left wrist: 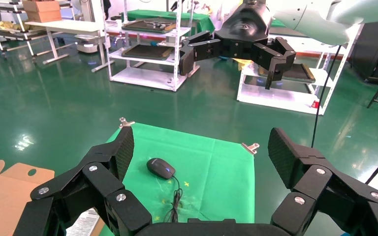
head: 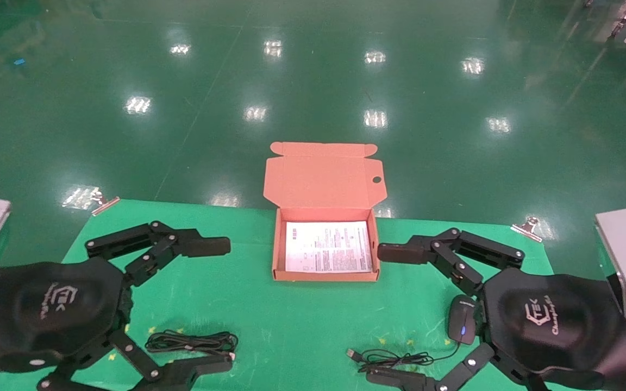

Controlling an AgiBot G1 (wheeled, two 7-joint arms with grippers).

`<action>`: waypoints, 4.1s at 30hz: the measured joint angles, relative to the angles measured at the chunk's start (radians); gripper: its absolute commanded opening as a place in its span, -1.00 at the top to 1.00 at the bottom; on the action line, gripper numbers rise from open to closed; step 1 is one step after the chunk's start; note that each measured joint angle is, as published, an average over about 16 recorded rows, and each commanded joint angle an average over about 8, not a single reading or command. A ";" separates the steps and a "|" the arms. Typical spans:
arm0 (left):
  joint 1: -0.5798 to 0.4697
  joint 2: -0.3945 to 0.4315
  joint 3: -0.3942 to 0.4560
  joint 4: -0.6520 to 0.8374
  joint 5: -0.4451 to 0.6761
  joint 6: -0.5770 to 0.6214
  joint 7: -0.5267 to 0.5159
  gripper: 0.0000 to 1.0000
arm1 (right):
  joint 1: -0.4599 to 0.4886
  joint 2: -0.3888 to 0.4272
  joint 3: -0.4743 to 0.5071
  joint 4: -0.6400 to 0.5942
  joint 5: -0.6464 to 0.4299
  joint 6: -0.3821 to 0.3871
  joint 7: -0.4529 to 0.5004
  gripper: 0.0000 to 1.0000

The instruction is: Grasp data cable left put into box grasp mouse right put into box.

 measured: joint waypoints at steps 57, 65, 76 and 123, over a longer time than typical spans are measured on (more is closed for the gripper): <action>-0.351 0.219 0.452 0.147 0.865 0.010 0.133 -1.00 | 0.400 -0.176 -0.501 0.074 -1.067 0.049 -0.441 -1.00; -0.358 0.272 0.512 0.180 1.032 -0.062 0.137 -1.00 | 0.342 -0.217 -0.550 0.069 -1.216 0.138 -0.414 -1.00; -0.355 0.369 0.557 0.335 1.162 -0.179 0.161 -1.00 | 0.262 -0.282 -0.578 0.014 -1.335 0.235 -0.295 -1.00; -0.441 0.570 0.518 1.022 1.109 -0.344 0.394 1.00 | 0.276 -0.521 -0.595 -0.445 -1.385 0.400 -0.294 1.00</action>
